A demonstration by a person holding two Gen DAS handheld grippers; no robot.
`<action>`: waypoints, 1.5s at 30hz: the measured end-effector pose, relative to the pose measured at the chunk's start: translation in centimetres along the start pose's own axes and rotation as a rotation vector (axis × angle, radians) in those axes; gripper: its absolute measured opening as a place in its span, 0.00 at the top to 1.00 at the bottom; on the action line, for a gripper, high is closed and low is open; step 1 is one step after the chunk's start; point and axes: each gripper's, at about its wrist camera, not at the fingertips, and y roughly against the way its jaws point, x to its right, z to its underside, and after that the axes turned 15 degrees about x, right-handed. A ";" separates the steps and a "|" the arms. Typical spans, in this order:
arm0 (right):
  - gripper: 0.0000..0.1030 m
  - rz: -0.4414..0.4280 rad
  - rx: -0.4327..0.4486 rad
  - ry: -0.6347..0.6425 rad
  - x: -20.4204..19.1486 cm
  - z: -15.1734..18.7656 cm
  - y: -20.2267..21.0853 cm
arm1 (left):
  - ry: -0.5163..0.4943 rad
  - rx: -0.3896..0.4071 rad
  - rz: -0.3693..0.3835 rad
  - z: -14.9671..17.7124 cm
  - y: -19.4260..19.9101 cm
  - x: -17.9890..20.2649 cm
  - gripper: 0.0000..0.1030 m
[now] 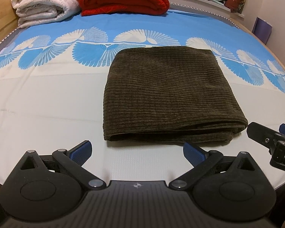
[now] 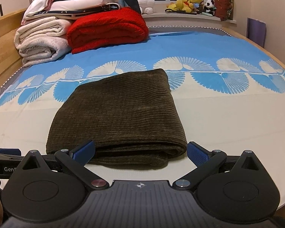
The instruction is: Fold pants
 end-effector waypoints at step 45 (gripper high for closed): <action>0.01 -0.013 0.001 0.032 -0.7 0.1 0.0 | -0.004 0.003 0.006 0.0 0.2 -0.1 0.01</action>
